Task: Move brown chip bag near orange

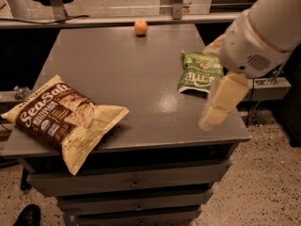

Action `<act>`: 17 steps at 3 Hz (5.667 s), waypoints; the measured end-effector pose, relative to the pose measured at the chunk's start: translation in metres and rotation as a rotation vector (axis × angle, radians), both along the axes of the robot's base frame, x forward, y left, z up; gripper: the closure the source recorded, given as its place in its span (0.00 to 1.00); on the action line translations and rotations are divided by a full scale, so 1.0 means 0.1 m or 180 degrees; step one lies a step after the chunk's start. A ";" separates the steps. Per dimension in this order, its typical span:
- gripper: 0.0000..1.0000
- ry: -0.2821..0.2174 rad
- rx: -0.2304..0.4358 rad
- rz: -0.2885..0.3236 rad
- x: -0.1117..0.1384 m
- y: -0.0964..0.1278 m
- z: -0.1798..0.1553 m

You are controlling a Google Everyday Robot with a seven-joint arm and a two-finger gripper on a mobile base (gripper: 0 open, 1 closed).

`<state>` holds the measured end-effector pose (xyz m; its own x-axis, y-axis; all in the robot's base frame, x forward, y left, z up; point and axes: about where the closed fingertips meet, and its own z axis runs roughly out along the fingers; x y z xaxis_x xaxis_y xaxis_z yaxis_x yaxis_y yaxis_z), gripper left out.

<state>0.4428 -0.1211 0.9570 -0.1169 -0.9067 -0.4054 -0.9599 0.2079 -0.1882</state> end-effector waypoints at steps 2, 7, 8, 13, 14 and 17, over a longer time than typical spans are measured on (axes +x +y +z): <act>0.00 -0.0041 0.0827 0.0340 0.01 1.20 -0.12; 0.00 0.0196 0.1519 0.0629 -0.17 2.86 -0.92; 0.16 0.0182 0.1491 0.0554 -0.09 2.90 -1.00; 1.00 -0.0367 0.1276 0.0229 0.50 2.22 -0.42; 1.00 -0.0465 0.1242 0.0160 0.50 2.17 -0.38; 1.00 -0.1142 0.0932 -0.0821 1.13 0.77 0.09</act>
Offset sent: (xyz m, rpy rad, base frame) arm 0.0007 0.1885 -0.0273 0.4199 0.0075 0.1552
